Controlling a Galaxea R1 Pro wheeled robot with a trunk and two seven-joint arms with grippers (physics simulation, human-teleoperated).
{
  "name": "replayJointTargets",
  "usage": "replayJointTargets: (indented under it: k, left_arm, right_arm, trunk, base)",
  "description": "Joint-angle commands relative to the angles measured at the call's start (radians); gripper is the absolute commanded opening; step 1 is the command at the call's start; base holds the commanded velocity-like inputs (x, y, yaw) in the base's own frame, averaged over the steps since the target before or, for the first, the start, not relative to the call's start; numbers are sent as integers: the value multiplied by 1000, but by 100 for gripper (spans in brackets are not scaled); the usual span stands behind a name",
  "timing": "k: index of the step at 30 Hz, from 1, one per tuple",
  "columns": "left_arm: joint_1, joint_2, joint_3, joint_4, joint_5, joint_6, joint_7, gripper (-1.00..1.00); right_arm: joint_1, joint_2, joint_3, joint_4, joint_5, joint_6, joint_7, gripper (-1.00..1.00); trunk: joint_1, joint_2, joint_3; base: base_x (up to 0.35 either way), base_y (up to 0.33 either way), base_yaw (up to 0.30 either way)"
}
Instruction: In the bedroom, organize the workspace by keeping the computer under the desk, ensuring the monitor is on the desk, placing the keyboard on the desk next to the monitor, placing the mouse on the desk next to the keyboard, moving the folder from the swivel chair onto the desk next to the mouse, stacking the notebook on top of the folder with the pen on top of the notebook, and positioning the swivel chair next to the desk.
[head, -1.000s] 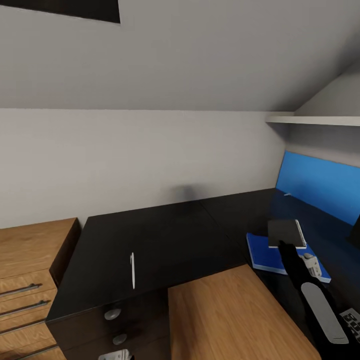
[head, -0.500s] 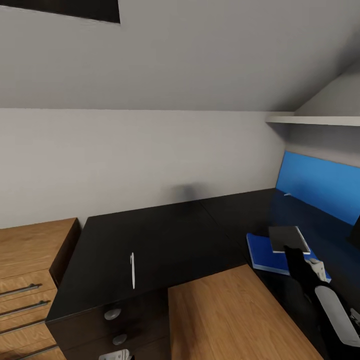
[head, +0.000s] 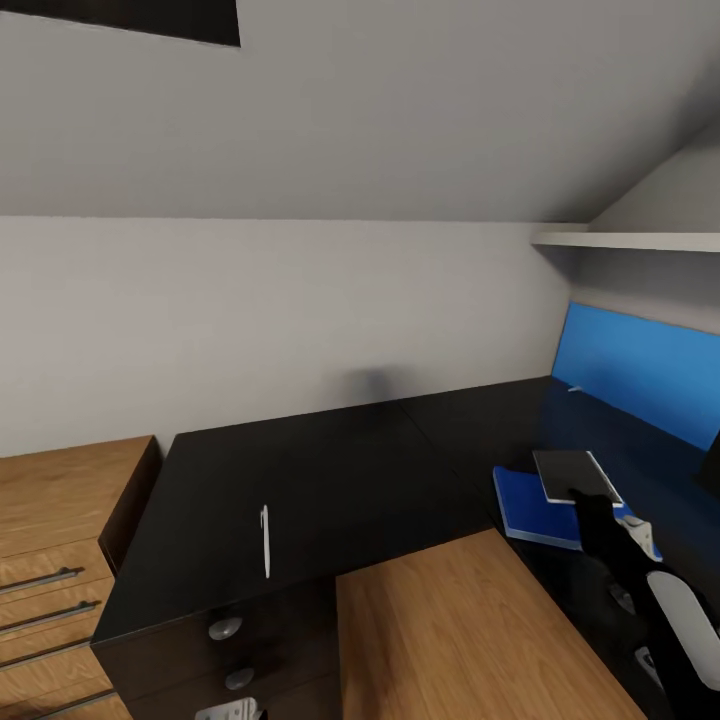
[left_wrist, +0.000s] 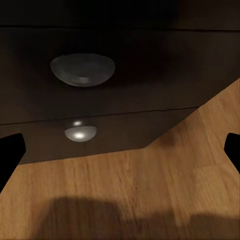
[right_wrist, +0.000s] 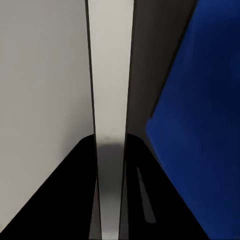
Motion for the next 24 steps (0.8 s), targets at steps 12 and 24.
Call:
replayJointTargets:
  k: [12,24]
  left_arm:
    - [0,-1,0,-40,9,3,-14,100]
    - [0,-1,-1,-57,8,7,-15,100]
  right_arm:
    - [-1,-14,-6,-1,-38,28,-6,-100]
    - [-1,-15,-6,-1,-38,28,-6,-100]
  trunk:
    - [46,-84,-38]
    - [65,-119,-54]
  base:
    - [0,0,0]
    - [0,0,0]
